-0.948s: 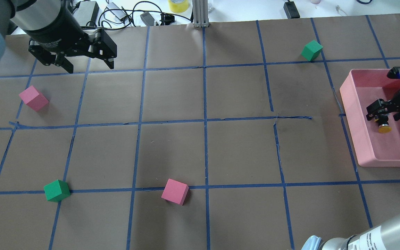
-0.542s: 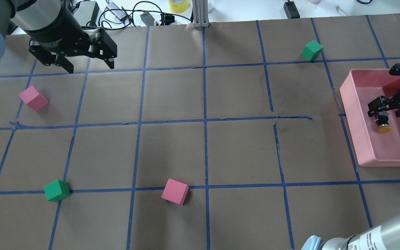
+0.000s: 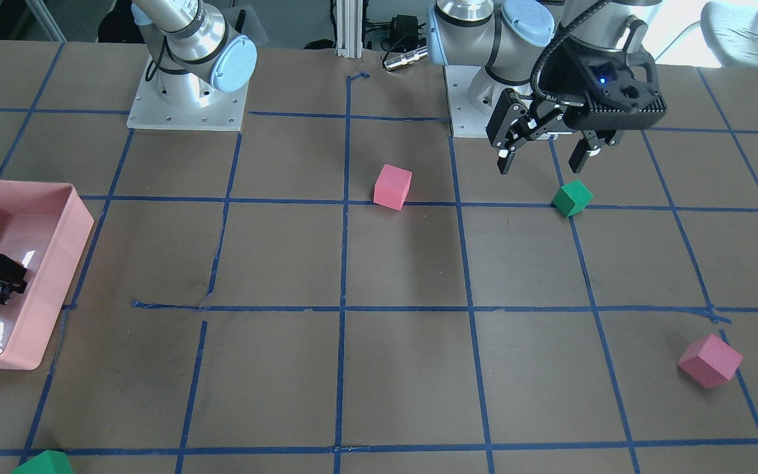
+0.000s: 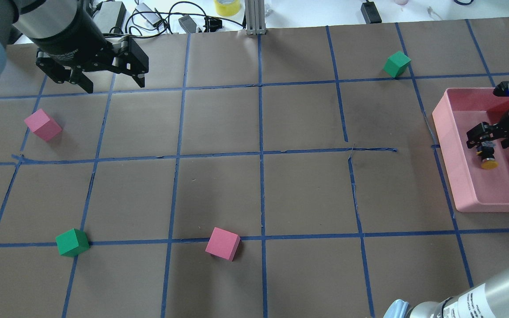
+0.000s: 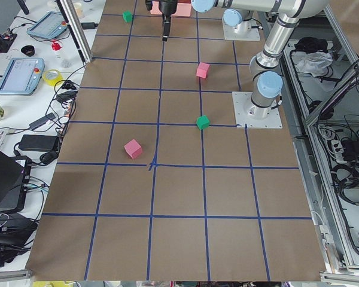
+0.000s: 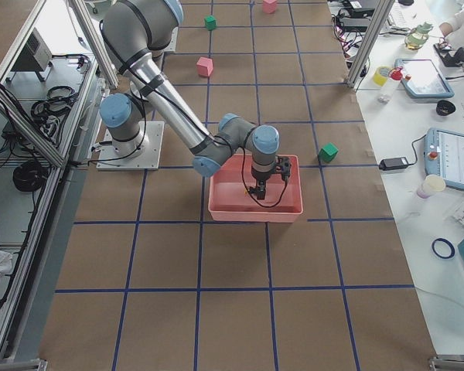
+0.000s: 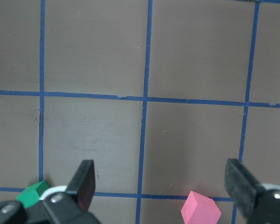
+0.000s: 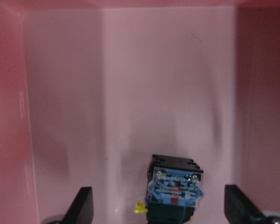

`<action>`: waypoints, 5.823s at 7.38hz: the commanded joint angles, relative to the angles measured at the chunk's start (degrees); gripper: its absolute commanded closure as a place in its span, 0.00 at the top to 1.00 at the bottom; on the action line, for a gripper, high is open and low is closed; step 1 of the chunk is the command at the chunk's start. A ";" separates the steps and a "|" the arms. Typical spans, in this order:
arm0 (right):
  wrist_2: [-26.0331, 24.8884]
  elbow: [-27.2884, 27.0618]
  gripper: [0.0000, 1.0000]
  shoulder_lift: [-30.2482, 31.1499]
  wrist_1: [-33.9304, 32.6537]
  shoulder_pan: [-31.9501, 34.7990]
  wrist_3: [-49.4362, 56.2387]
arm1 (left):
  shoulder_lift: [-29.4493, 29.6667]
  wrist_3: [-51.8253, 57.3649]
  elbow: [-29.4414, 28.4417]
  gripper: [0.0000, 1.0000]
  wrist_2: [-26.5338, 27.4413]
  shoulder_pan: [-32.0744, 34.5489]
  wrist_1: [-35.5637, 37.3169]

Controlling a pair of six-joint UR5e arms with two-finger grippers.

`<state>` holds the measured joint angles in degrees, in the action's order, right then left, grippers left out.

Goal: Align button upright
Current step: 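Close the right gripper on the button switch body, then lift the button out of the bin with the right gripper, then carry the button to the table center and lower it with the right gripper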

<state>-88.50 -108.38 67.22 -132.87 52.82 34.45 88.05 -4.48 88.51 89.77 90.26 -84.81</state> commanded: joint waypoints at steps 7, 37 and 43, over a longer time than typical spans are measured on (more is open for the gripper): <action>-1.15 0.45 0.00 0.89 0.77 0.00 1.68 | -0.07 0.09 0.00 1.00 0.14 0.00 0.00; 0.25 14.08 0.26 -8.60 3.32 59.85 -57.48 | 0.11 0.00 0.09 1.00 -0.03 0.00 0.26; 2.89 11.79 0.55 -6.58 2.36 59.85 -53.17 | -0.07 -0.18 0.70 1.00 0.05 0.17 0.26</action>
<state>-85.26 -96.32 60.38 -130.41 112.67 -19.95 88.08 -4.66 89.06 89.81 90.39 -84.59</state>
